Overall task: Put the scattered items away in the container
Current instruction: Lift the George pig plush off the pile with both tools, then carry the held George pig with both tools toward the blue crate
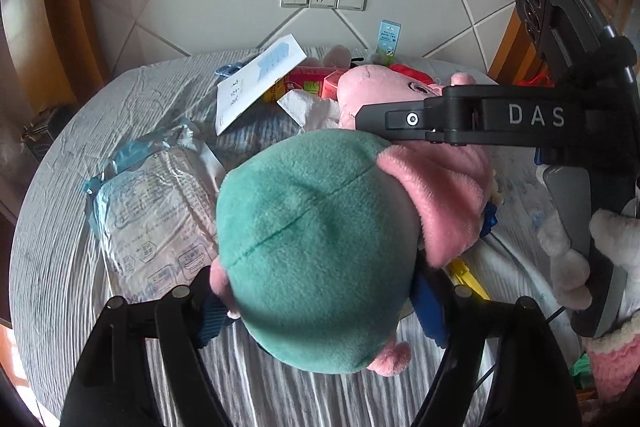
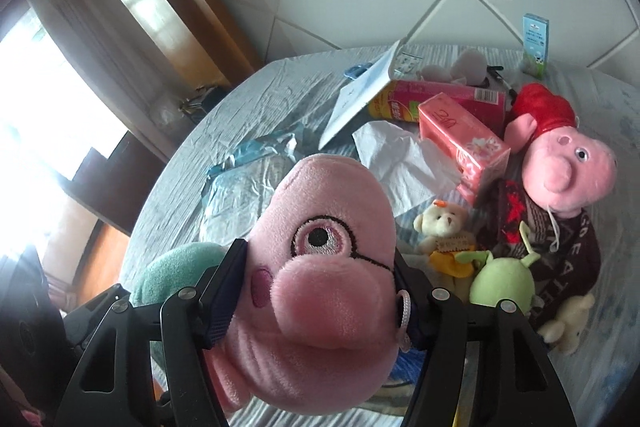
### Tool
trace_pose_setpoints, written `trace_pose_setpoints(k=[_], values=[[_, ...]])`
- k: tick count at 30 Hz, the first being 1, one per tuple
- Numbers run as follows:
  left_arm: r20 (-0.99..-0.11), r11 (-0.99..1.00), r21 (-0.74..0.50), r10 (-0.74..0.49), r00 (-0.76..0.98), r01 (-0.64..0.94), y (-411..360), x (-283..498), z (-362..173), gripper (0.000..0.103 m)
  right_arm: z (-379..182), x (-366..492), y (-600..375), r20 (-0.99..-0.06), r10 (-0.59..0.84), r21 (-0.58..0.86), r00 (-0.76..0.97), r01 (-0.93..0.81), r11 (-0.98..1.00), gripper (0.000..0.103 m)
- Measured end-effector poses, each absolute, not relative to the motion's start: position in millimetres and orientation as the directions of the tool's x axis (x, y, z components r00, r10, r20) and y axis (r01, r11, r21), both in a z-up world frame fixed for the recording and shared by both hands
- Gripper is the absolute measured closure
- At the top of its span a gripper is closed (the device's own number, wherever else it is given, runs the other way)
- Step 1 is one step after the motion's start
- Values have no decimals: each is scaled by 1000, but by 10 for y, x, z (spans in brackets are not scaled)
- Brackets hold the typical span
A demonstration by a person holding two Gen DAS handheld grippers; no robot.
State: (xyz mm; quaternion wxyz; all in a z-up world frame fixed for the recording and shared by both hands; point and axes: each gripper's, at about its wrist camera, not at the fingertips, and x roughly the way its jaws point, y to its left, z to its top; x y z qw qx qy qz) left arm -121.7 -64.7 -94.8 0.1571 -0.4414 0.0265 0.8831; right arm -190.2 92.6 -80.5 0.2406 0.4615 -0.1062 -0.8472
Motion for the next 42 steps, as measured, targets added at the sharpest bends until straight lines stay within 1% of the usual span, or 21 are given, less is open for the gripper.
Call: trace_pose_setpoints(k=[9, 15, 22, 31, 42], values=[[-789, -946, -86, 257, -558, -313, -778, -863, -995, 27, -821, -1516, 784, -729, -493, 387, -475, 307, -869, 38], [-785, -960, -78, 226, -577, -269, -826, -620, -966, 27, -765, -1329, 663, -728, -503, 356, -465, 371, -858, 38], [-780, -985, -85, 161, -605, -153, -904, -281, -921, 27, -668, -1134, 455, -728, -535, 308, -429, 492, -814, 38], [-785, -998, -61, 30, -619, 30, -1127, 335, -923, 27, -702, -696, 46, -712, -617, 305, -335, 644, -702, 38], [-789, -940, -44, -174, -588, 337, -1985, 1398, -920, 27, -684, 192, -1160, -692, -707, 291, -145, 841, -457, 38]])
